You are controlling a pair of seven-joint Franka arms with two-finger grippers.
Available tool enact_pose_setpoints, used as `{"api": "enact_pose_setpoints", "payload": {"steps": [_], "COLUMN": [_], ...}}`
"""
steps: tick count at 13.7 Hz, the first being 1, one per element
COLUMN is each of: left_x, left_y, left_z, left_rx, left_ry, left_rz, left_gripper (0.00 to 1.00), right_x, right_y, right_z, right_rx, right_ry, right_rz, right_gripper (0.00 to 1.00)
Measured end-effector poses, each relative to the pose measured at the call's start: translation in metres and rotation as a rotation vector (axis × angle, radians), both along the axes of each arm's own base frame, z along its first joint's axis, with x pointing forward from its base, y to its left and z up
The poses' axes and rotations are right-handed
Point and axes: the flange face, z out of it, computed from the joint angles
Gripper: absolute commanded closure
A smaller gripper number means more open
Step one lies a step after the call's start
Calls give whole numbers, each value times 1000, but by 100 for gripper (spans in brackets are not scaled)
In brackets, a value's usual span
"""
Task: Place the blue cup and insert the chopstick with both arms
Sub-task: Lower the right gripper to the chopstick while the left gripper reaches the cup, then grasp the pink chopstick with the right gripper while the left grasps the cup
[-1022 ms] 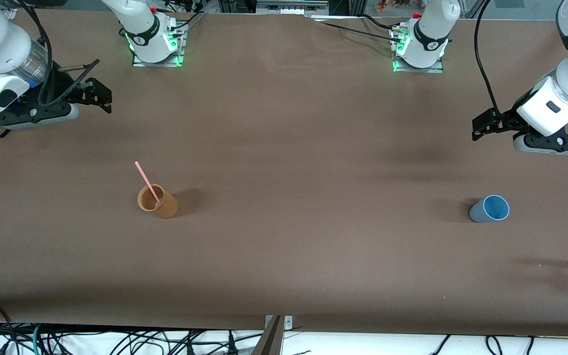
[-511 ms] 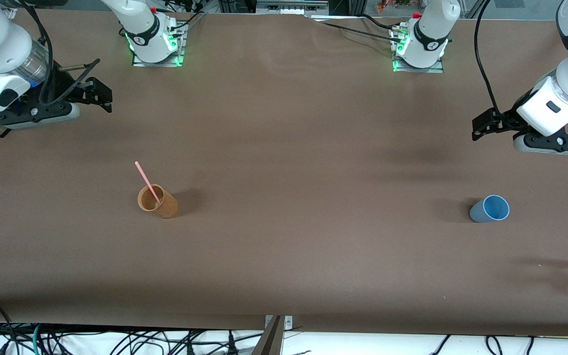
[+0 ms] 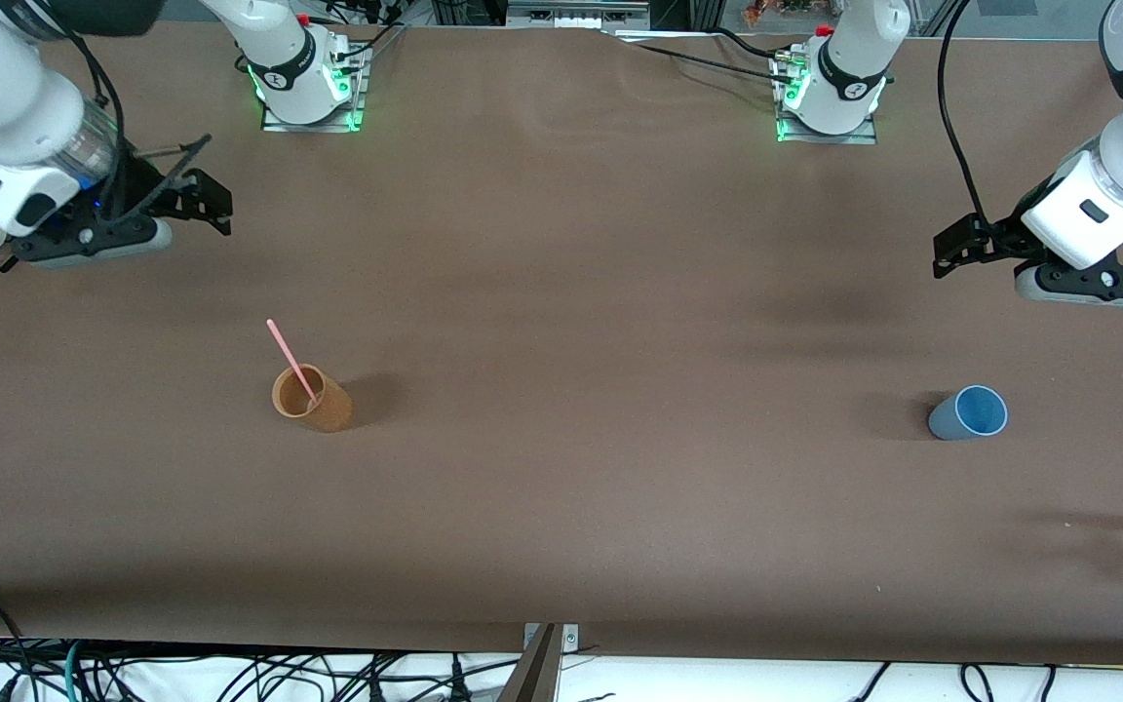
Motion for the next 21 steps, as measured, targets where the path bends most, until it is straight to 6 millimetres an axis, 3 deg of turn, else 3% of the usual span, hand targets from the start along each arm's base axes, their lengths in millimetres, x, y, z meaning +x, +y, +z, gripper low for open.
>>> {"api": "enact_pose_setpoints", "payload": {"steps": [2, 4, 7, 9, 12, 14, 15, 17, 19, 21], "left_x": [1, 7, 26, 43, 69, 80, 84, 92, 96, 96], "left_y": [1, 14, 56, 92, 150, 176, 182, 186, 188, 190], "left_z": [-3, -19, -64, -95, -152, -191, -211, -247, -278, -293], "left_rx": [1, 4, 49, 52, 50, 54, 54, 56, 56, 51], "left_ry": [8, 38, 90, 71, 3, -29, -36, -53, -61, -50], "left_rz": [2, 24, -21, -101, -214, -256, -265, -270, -272, -271], "left_gripper": [0, 0, 0, 0, 0, 0, 0, 0, 0, 0], "right_x": [8, 19, 39, 46, 48, 48, 48, 46, 45, 45], "right_y": [0, 3, 8, 9, 9, 10, 10, 9, 9, 9], "right_z": [-44, -92, -151, -175, -189, -195, -198, -206, -208, -208], "right_rx": [7, 21, 49, 61, 65, 66, 66, 64, 61, 61], "right_ry": [-3, 2, 5, 11, 23, 30, 31, 34, 34, 33], "right_rz": [3, 16, 74, 99, 108, 111, 113, 116, 119, 120], "right_gripper": [0, 0, 0, 0, 5, 8, 8, 18, 31, 48]}}
